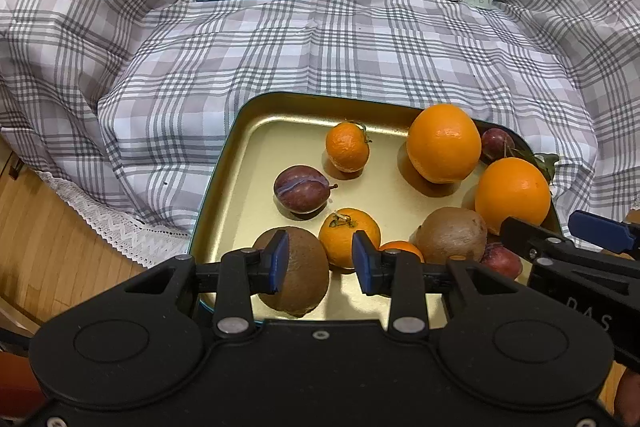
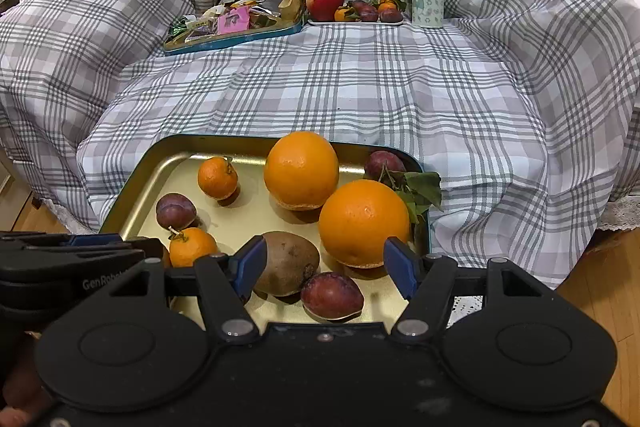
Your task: Organize fruits
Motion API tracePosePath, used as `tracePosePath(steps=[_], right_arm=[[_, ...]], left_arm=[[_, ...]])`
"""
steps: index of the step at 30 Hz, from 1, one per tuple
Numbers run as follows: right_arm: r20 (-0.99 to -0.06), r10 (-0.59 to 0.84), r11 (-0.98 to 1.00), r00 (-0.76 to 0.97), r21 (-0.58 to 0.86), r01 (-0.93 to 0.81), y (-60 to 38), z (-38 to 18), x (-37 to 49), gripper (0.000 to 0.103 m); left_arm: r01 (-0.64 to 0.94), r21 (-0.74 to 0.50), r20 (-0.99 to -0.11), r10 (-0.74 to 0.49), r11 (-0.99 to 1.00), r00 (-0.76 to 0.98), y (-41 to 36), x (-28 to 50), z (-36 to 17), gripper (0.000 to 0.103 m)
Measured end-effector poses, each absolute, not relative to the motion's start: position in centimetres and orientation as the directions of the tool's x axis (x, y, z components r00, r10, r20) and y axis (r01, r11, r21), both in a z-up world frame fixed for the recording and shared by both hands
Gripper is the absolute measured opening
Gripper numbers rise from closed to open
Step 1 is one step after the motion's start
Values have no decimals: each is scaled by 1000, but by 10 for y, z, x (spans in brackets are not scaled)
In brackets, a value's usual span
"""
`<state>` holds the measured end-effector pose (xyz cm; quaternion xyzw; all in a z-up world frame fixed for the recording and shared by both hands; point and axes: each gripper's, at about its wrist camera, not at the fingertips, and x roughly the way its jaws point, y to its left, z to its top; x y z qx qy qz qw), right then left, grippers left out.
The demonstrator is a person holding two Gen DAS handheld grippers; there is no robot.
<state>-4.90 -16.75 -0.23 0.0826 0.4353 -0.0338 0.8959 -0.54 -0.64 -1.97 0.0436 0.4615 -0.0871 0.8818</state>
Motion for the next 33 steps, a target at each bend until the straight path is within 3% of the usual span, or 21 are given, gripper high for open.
tracePosePath(steps=[33], right_arm=[[-795,13,985,606,116,131,-169,-5,-46,68]], left_arm=[[196,0,-834,-108,981,542,-8,-3,-22,44]])
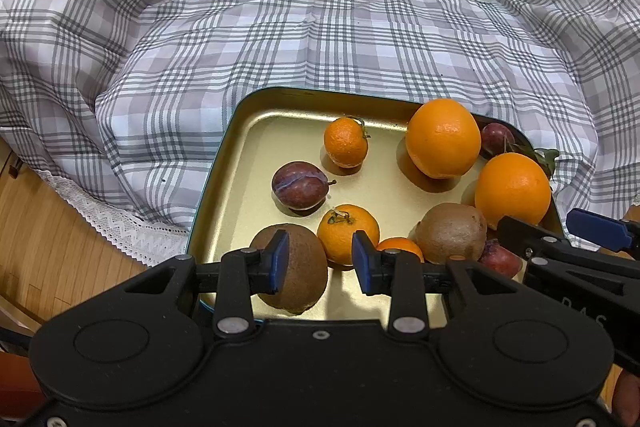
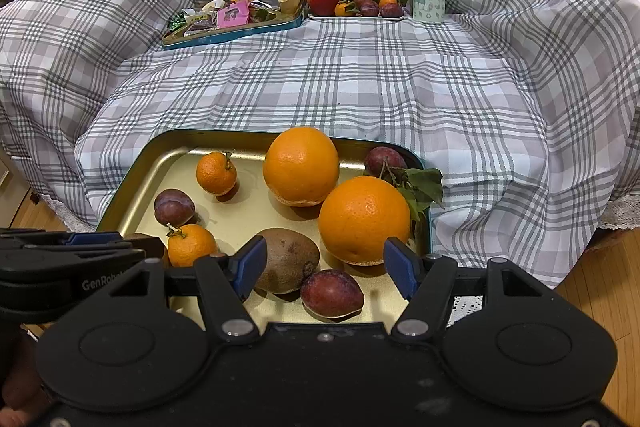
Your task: Organize fruits
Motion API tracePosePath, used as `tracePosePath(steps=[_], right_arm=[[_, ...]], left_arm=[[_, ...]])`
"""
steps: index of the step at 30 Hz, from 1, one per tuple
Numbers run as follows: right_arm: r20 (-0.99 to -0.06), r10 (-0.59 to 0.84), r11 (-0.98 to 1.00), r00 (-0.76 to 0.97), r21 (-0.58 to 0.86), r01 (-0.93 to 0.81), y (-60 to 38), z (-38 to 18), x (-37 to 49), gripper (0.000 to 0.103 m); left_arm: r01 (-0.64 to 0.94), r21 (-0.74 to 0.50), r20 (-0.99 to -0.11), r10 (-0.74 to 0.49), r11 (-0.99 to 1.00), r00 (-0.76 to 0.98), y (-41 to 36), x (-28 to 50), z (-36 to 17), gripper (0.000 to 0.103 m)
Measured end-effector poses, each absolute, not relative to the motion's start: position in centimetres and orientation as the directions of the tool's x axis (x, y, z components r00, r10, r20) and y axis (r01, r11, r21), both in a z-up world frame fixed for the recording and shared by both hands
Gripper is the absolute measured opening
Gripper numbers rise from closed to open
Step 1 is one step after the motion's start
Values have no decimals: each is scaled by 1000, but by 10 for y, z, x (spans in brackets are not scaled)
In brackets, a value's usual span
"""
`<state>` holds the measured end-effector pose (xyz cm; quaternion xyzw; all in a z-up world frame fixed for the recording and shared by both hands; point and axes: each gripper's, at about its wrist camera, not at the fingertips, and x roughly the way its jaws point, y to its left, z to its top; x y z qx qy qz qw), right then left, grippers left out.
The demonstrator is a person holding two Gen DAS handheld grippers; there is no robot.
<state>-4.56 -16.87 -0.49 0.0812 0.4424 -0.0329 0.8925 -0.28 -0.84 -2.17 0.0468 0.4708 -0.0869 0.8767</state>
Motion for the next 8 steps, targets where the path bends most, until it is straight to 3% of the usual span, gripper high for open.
tracePosePath(steps=[8], right_arm=[[-797,15,985,604,116,130,-168,-6,-46,68]], left_arm=[[199,-3,-834,-112,980,541,-8,-3,-22,44]])
